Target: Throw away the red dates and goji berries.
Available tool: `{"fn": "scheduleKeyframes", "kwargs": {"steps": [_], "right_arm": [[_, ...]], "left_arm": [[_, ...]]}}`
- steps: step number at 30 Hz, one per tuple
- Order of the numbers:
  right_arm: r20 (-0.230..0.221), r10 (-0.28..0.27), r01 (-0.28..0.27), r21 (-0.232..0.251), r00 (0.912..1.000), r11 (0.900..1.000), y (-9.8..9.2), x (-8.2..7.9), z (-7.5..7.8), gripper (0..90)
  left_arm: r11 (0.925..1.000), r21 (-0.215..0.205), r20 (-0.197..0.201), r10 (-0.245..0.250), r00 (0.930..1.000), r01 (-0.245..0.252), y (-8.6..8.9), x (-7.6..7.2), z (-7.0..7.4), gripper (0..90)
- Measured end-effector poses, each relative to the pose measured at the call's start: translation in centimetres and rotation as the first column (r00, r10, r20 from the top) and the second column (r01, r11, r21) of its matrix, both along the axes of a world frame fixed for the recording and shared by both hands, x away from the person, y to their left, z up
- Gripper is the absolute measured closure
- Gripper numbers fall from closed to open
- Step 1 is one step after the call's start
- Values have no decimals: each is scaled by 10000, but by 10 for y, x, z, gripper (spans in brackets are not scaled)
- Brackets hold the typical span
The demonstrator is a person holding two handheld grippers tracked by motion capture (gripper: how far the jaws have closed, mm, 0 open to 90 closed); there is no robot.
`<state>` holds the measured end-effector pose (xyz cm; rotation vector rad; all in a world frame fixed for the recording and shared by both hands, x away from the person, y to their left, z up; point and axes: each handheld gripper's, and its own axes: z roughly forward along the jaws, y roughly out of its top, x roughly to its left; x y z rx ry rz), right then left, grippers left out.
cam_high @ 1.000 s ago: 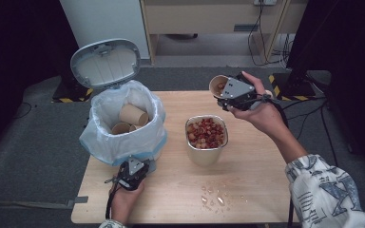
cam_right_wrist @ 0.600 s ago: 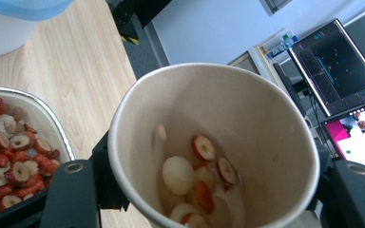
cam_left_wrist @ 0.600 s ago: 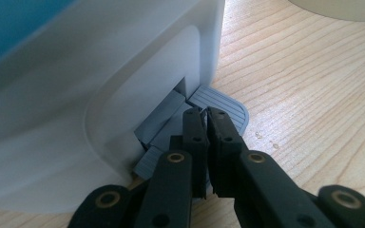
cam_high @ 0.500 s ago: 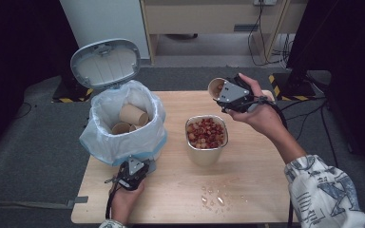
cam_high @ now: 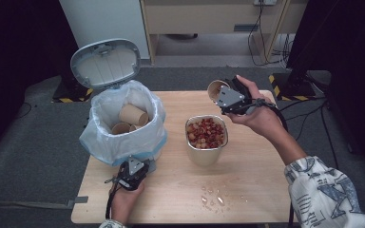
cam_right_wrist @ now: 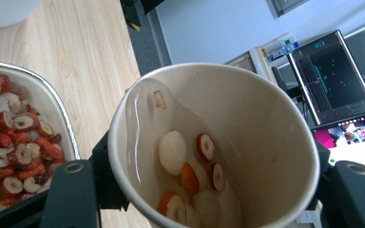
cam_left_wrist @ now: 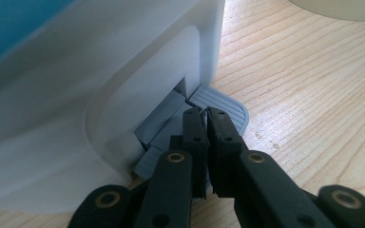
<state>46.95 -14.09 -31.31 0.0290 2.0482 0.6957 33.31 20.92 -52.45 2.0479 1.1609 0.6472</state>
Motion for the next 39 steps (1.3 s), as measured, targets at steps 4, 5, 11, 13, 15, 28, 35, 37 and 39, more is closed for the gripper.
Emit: {"fn": "scheduleKeyframes", "kwargs": {"steps": [4, 5, 11, 13, 15, 28, 35, 37, 39], "right_arm": [[31, 22, -22, -103, 10000, 9999, 2, -1, 0, 335], [37, 65, -64, -165, 10000, 9998, 3, -2, 0, 335], [215, 108, -97, -505, 9997, 9987, 4, -4, 1, 335], [273, 119, -103, -598, 9996, 9982, 4, -5, 1, 336], [304, 146, -123, -750, 9994, 9971, 6, -6, 1, 335], [663, 259, -160, -1461, 9975, 9891, 10, -9, 2, 335], [738, 242, -127, -1521, 9970, 9883, 9, -10, 4, 335], [727, 247, -136, -1504, 9971, 9885, 9, -9, 4, 335], [731, 254, -141, -1507, 9970, 9885, 9, -9, 5, 335]], "left_arm": [[10000, -32, 16, 19, 10000, -19, 0, 0, 0, 854], [10000, -5, -3, 0, 10000, 0, 0, 0, 0, 854], [10000, -7, -6, 2, 10000, -2, 0, 0, 0, 854], [10000, 3, -4, 1, 10000, -1, 0, 0, 0, 854], [10000, -35, 12, 26, 10000, -26, 0, 0, 0, 854], [10000, -33, 12, 25, 10000, -25, 0, 0, 0, 854], [10000, -25, 7, 26, 10000, -26, 0, 0, 0, 854], [10000, -38, 3, 28, 10000, -28, 0, 0, 0, 854], [10000, -27, 8, 29, 10000, -29, 0, 0, 0, 854]]}}
